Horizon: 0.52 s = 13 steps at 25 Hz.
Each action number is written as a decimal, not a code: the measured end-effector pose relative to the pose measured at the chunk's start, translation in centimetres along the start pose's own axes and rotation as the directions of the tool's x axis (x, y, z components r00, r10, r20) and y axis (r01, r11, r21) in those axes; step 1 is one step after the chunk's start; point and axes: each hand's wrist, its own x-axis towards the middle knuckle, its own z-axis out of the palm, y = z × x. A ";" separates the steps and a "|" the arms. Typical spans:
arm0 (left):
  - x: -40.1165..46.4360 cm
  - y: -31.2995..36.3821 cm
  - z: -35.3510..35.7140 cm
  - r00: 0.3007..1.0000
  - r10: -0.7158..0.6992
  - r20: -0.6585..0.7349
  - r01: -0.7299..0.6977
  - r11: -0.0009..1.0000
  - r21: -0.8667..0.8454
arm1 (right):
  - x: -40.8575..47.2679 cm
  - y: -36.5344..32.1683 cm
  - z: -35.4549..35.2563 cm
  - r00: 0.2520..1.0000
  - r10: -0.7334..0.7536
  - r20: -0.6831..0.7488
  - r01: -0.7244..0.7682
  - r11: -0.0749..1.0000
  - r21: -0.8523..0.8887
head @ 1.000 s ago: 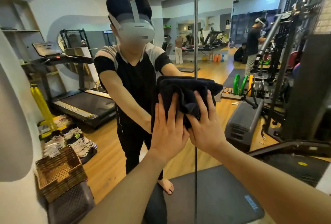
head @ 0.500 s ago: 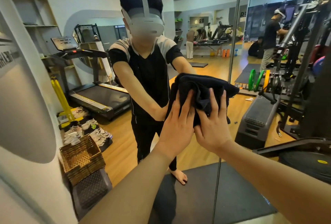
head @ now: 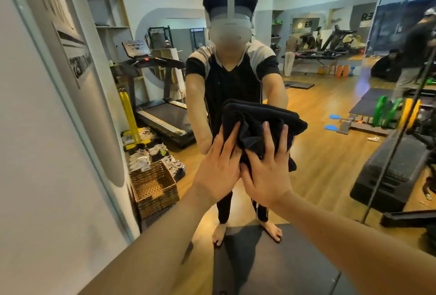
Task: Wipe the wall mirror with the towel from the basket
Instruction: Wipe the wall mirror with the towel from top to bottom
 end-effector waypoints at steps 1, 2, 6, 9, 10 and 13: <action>-1.0 -1.5 0.0 1.000 0.003 0.004 -0.003 1.000 0.008 | 0.3 -1.6 0.7 1.000 -0.005 -0.001 0.005 1.000 0.006; -2.2 -3.3 -0.1 1.000 -0.010 0.007 0.010 1.000 -0.002 | 0.7 -3.4 1.4 1.000 -0.017 0.006 0.016 1.000 0.009; -7.1 -10.5 -1.0 0.999 -0.039 -0.021 0.037 0.996 -0.080 | 2.1 -10.7 4.8 0.997 -0.051 0.049 0.051 0.999 0.012; -10.0 -14.9 -2.5 0.996 -0.023 -0.091 0.016 0.997 -0.073 | 3.1 -15.7 7.0 0.997 -0.055 0.055 0.053 0.998 0.031; -10.6 -16.0 -3.0 0.995 -0.006 -0.104 0.000 0.998 -0.058 | 3.5 -17.1 7.6 0.997 -0.054 0.058 0.051 0.998 0.042; -13.3 -20.0 -3.7 0.996 -0.024 -0.083 0.022 1.000 -0.017 | 4.5 -21.8 9.5 0.992 -0.086 0.089 0.079 0.994 0.077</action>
